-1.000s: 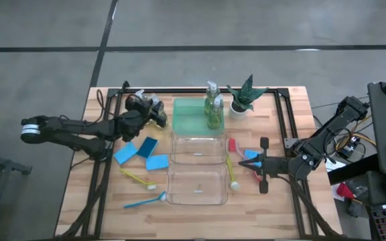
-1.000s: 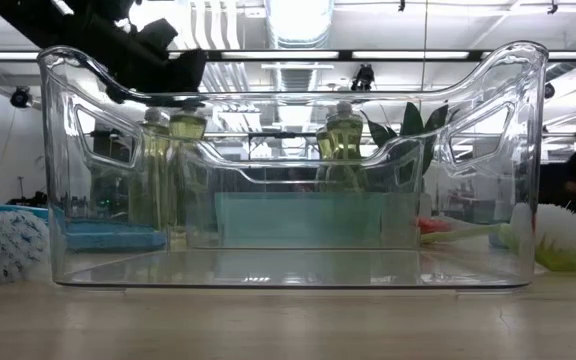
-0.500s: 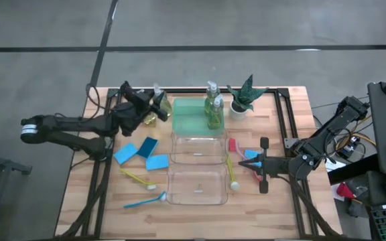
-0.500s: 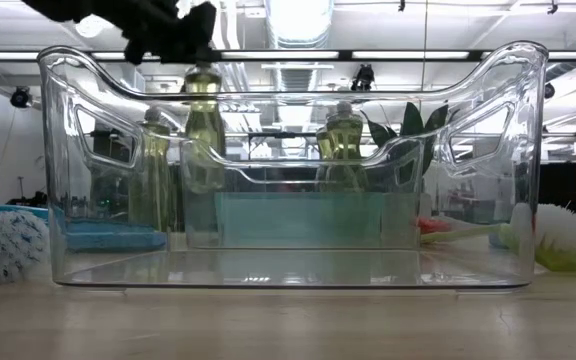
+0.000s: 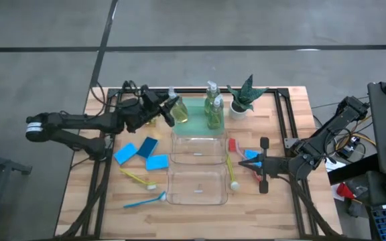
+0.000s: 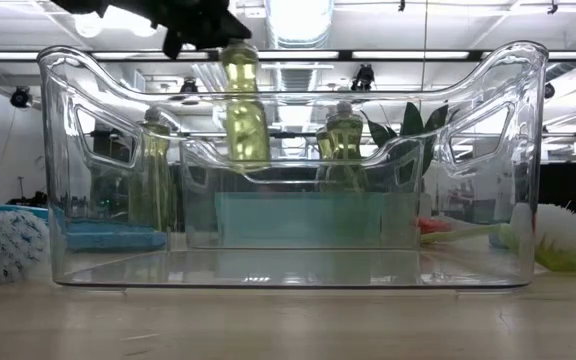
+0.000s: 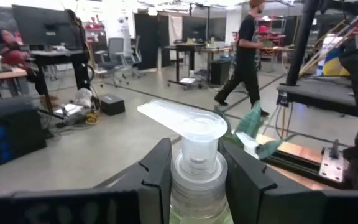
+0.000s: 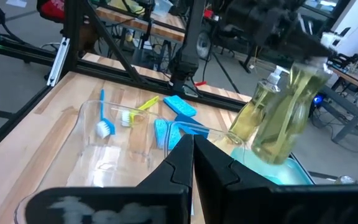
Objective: Pick & Place Kitchen Sink Supplies
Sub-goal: Put the transparent soap dispenser into the blue bin
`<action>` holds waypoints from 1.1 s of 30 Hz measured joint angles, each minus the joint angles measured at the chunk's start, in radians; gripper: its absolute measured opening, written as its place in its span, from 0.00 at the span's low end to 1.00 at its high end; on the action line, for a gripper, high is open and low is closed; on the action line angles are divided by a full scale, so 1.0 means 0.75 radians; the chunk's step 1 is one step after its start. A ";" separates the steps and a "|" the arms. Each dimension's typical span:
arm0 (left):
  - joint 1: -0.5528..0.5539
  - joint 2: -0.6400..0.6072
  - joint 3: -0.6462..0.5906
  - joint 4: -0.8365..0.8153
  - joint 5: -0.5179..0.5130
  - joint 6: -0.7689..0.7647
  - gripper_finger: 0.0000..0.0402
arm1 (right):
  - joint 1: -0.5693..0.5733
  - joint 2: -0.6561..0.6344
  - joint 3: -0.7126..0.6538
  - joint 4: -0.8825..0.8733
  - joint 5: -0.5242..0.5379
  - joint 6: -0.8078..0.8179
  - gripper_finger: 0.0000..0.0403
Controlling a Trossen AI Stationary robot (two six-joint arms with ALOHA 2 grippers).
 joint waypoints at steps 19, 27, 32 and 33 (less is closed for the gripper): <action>0.233 0.457 0.228 0.063 0.208 -0.008 0.25 | -0.001 0.000 -0.003 0.015 0.000 -0.003 0.02; 0.355 0.571 0.265 0.063 0.291 -0.064 0.25 | -0.001 0.000 -0.006 0.015 0.000 -0.002 0.02; 0.390 0.624 0.276 0.088 0.315 -0.092 0.25 | -0.001 0.000 -0.006 0.016 0.000 -0.002 0.02; 0.392 0.632 0.278 0.096 0.318 -0.093 0.25 | -0.001 0.000 -0.006 0.016 0.000 -0.002 0.02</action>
